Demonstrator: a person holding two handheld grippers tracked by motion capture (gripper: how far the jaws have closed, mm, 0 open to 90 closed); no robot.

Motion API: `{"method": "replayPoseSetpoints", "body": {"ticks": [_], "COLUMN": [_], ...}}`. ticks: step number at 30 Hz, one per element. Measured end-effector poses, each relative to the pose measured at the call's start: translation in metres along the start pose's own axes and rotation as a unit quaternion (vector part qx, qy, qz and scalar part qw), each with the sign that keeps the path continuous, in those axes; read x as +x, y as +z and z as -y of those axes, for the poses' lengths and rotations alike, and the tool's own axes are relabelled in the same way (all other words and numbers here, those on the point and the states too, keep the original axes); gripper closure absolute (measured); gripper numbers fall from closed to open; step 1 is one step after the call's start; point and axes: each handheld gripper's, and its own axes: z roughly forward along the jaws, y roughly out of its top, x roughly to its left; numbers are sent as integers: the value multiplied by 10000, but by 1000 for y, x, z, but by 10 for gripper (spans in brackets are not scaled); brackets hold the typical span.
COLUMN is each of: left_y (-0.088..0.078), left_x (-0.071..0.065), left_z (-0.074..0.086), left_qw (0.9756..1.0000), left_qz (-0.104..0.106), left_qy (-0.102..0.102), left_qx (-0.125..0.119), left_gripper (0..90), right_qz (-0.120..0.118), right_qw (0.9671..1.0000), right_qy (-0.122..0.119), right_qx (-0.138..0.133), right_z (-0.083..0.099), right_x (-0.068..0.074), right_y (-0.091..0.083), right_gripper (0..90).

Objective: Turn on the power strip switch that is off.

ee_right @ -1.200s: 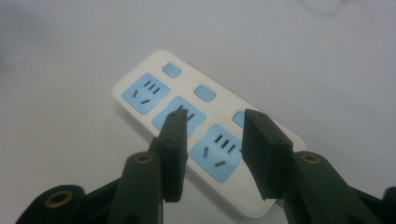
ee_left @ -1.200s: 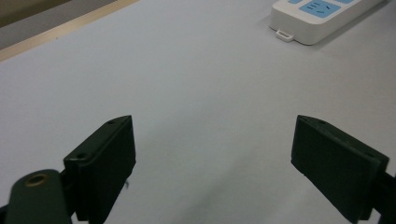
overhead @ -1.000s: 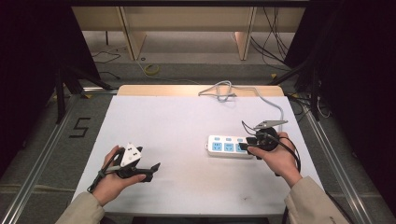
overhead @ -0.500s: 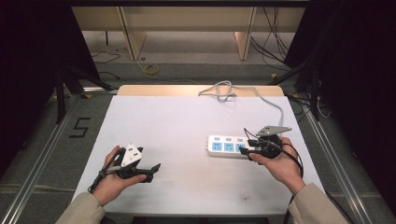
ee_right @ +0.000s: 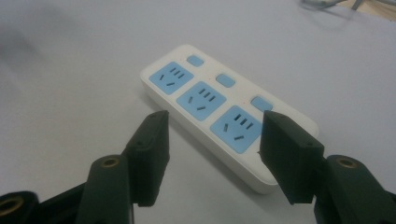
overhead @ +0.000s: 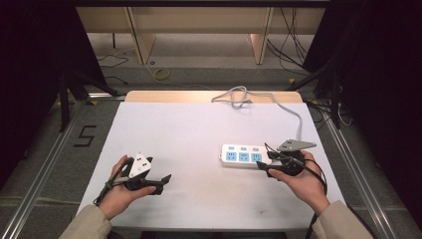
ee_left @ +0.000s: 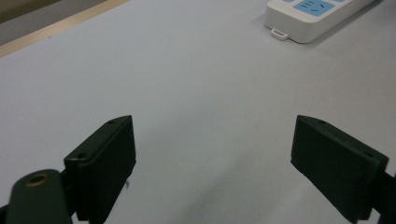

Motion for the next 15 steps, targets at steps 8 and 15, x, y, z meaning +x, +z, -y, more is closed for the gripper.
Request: {"method": "replayPoseSetpoints", "body": {"ticks": [8,15], "left_y": [-1,-2], "left_x": [-1,-3], "left_z": [0,1], "left_qw": [10000,9998], "left_qz": [55,176], "left_qy": [41,86], "left_qx": [10,22], "left_gripper": [139,148], "right_qz": [-68,-123], "right_qw": [9998,9994], "right_qy": [-36,-32], "right_qx": [-201,-316], "right_z": [6,13], "right_x": [0,-1], "right_y": [-6,-12], "right_gripper": [394,368]}}
